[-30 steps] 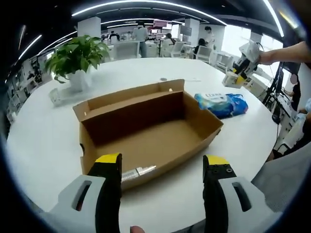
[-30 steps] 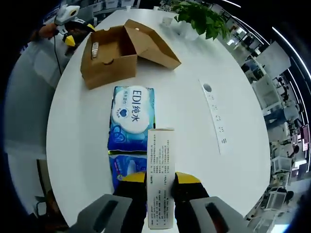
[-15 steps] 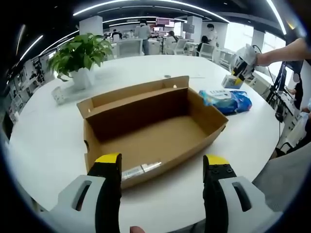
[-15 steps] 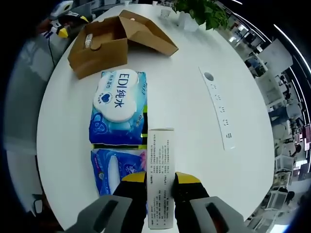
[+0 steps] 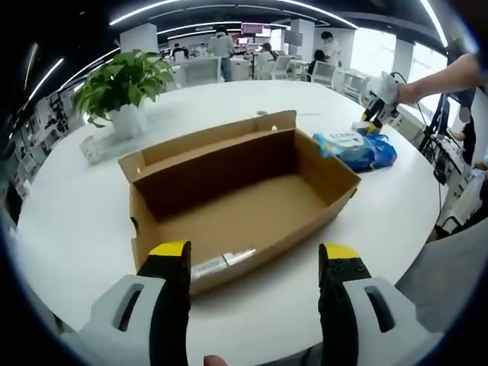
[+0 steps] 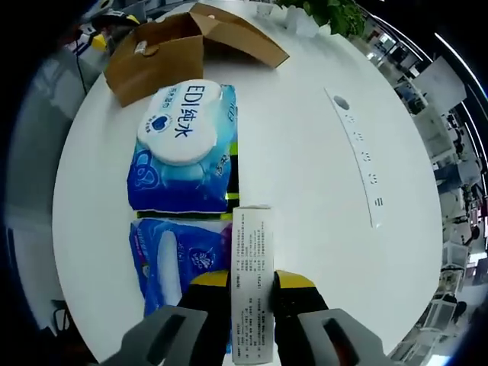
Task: Operate the shoe box by opening the lid, removing the specified soft item, and placing it in the target area until the item is outside and the box remains undamaged.
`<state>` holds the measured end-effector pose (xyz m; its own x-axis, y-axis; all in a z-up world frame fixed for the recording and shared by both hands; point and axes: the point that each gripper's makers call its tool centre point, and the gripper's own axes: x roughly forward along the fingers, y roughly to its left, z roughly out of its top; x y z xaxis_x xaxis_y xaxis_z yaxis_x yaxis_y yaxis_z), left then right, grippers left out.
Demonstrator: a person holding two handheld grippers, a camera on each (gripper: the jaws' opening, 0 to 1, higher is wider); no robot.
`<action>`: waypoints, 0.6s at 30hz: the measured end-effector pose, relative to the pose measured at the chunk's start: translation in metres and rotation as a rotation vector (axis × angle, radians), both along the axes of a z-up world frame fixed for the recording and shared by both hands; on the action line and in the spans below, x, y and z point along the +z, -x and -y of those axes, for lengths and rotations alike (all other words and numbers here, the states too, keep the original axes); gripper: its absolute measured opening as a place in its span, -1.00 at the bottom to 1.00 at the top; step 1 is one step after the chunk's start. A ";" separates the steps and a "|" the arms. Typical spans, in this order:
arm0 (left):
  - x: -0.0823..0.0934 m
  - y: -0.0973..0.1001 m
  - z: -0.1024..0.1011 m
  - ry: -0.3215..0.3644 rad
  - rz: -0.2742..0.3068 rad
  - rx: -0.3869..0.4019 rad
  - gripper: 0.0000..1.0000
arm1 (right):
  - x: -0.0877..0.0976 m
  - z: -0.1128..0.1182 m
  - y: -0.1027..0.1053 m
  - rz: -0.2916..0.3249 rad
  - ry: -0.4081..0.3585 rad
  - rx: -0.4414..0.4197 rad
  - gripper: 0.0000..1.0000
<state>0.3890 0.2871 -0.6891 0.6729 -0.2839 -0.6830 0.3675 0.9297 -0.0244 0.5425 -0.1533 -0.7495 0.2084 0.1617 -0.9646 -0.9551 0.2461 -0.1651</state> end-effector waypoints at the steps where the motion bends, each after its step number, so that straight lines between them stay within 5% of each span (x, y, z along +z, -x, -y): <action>1: 0.000 0.000 0.000 -0.001 0.000 0.001 0.34 | -0.001 0.000 0.001 -0.004 0.003 0.001 -0.67; 18: -0.004 0.001 -0.002 -0.016 -0.009 -0.005 0.34 | -0.010 0.007 0.000 -0.028 0.009 0.003 -0.67</action>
